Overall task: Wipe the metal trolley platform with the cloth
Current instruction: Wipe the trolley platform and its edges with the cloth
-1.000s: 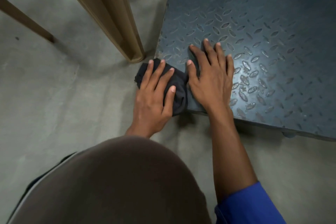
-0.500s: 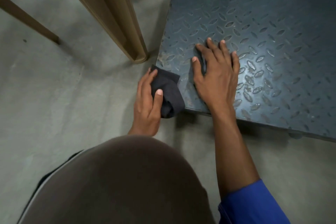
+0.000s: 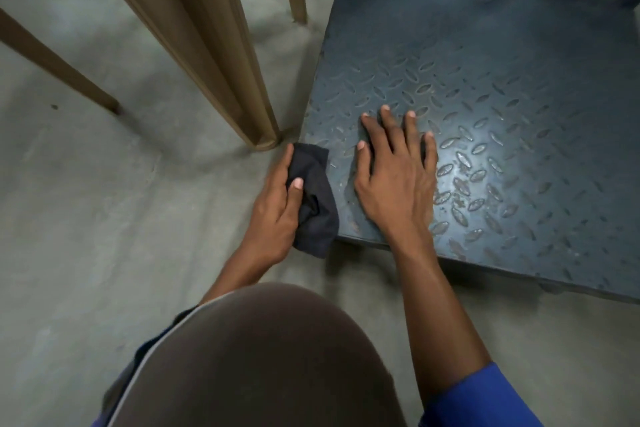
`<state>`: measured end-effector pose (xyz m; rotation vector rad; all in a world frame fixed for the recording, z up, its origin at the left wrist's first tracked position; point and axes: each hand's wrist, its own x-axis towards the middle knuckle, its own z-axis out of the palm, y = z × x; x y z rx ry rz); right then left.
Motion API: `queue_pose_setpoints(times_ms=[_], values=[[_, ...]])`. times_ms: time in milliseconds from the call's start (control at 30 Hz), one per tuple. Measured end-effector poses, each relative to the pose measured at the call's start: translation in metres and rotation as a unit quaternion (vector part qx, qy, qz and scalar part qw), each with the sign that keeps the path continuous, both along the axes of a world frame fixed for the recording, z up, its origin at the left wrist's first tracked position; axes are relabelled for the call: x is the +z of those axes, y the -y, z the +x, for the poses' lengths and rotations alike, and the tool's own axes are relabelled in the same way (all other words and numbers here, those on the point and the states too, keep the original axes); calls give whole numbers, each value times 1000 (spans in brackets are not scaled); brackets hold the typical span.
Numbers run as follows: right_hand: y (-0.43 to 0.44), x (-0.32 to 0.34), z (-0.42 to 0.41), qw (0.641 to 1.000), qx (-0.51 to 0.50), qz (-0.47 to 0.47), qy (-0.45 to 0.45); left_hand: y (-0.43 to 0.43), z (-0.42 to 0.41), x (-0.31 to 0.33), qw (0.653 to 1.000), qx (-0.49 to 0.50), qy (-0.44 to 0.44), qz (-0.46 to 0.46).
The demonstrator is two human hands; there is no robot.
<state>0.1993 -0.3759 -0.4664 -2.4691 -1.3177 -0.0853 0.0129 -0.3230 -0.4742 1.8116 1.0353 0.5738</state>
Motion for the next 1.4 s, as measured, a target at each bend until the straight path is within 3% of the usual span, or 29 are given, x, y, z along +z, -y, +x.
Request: queue_pose_setpoints(times_ms=[200,300,400,567,767,933,1067,1167,1400], values=[[-1,0,-1,1000,-4,3,14,-48,21,-4,999,-5,33,-36],[0,0,-1,1000,-6,0,11,-34,19,-2,993,44,94,-62],[1,1,-1,1000,-6,4,3,0,0,-9,987,109,98,-61],[2,1,-2,1000,-3,15,0,-3,-8,-15,959,170,128,-187],[1,0,-2,1000,-6,5,4,-80,53,-2,993,91,8,-74],[0,-2,0,1000,-8,6,7,-113,96,18,998,6,-23,57],[0,-3,-1,1000,-11,13,-3,-96,86,13,997,-21,-71,6],[-4,-3,-1,1000,-19,3,-3,-85,75,5,996,-31,-81,19],[-58,-1,18,999,-25,-24,-8,-139,122,9,996,-10,-90,-11]])
